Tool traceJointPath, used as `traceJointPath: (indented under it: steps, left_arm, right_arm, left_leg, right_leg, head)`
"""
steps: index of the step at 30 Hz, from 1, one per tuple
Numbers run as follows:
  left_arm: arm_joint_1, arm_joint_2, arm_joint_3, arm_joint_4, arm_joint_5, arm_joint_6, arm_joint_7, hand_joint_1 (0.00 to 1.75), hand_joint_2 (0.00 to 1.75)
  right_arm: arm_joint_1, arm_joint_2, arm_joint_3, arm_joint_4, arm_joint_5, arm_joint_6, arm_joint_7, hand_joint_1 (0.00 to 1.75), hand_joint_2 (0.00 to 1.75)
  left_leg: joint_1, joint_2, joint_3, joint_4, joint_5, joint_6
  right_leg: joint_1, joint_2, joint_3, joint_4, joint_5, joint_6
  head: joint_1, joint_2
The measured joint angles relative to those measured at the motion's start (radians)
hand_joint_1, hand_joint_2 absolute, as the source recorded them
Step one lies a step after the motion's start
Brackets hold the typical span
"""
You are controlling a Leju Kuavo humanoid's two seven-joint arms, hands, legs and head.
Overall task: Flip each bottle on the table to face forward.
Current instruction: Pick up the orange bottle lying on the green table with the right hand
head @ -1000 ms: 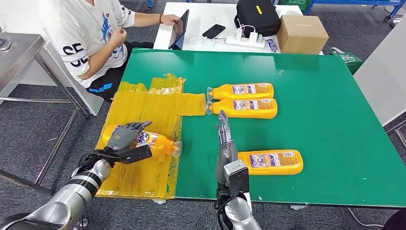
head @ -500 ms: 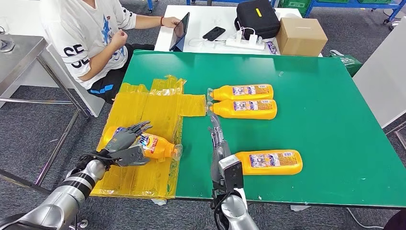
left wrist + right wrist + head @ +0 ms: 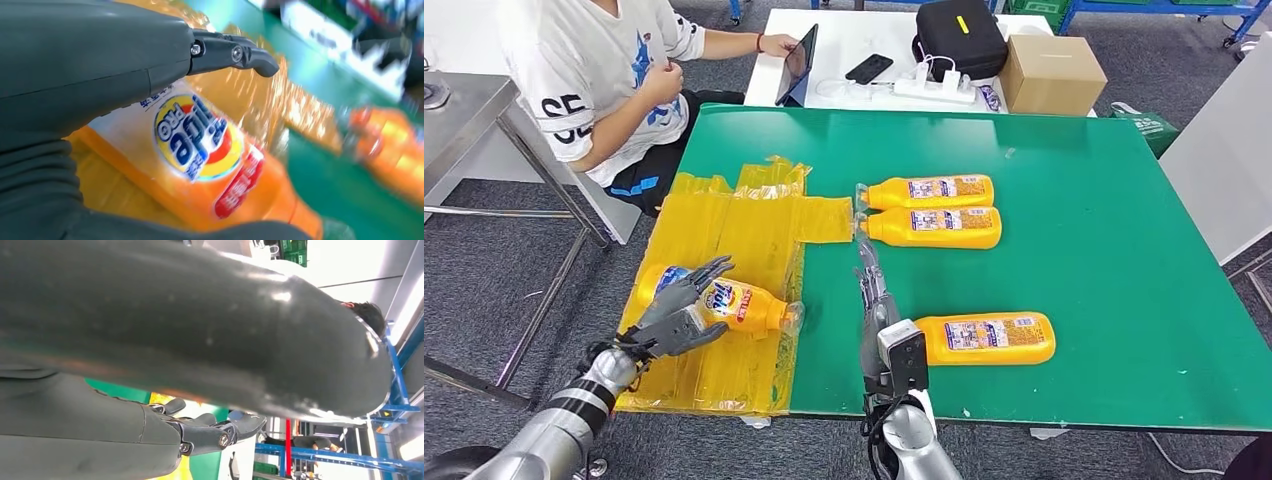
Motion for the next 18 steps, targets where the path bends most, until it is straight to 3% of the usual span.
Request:
traceJointPath:
  steps: [1,4,5,10,14,18]
  left_arm:
    - [0.023,-0.023,0.024,-0.036,0.032,0.083,0.001,0.0,1.75]
    - [0.069,-0.102,0.097,-0.153,0.057,0.38,0.012,0.0,1.75]
    - [0.074,-0.121,0.113,-0.184,0.05,0.44,0.016,0.0,1.75]
    - [0.091,-0.167,0.153,-0.269,0.049,0.499,0.018,0.0,1.75]
    - [0.099,-0.192,0.176,-0.31,0.104,0.594,-0.036,0.0,1.75]
    - [0.102,-0.225,0.187,-0.355,0.243,0.627,-0.051,0.0,1.75]
  right_arm:
    - [0.0,0.002,0.0,0.0,0.006,-0.005,0.003,0.0,0.0]
    - [0.001,0.01,0.007,0.003,0.029,-0.029,0.016,0.0,0.0]
    - [0.001,0.012,0.01,0.004,0.033,-0.034,0.019,0.0,0.0]
    - [-0.001,0.012,0.019,0.008,0.036,-0.045,0.021,0.0,0.0]
    - [-0.002,0.011,0.025,0.012,0.063,-0.06,0.021,0.0,1.75]
    - [-0.002,-0.008,0.041,0.015,0.172,-0.115,0.051,0.0,1.75]
  left_leg:
    - [0.0,0.0,-0.002,0.0,0.0,0.0]
    - [0.0,-0.001,-0.009,0.0,0.002,0.001]
    - [0.0,-0.001,-0.01,0.0,0.002,0.001]
    - [0.0,0.0,-0.011,0.0,0.001,0.001]
    - [0.0,-0.001,-0.014,0.0,0.001,0.001]
    - [0.0,-0.001,-0.014,0.0,0.001,0.001]
  right_leg:
    - [0.0,0.0,-0.002,0.0,0.0,0.0]
    - [0.0,0.0,-0.007,0.0,0.001,0.001]
    - [0.0,0.0,-0.007,0.0,0.001,0.001]
    - [0.0,0.0,-0.009,0.0,0.001,0.001]
    - [0.001,0.0,-0.012,0.0,0.001,0.001]
    - [0.001,0.0,-0.013,0.0,0.0,0.001]
  head:
    - [0.0,0.0]
    - [0.0,0.0]
    - [0.0,0.0]
    - [0.0,0.0]
    - [0.0,0.0]
    - [0.0,0.0]
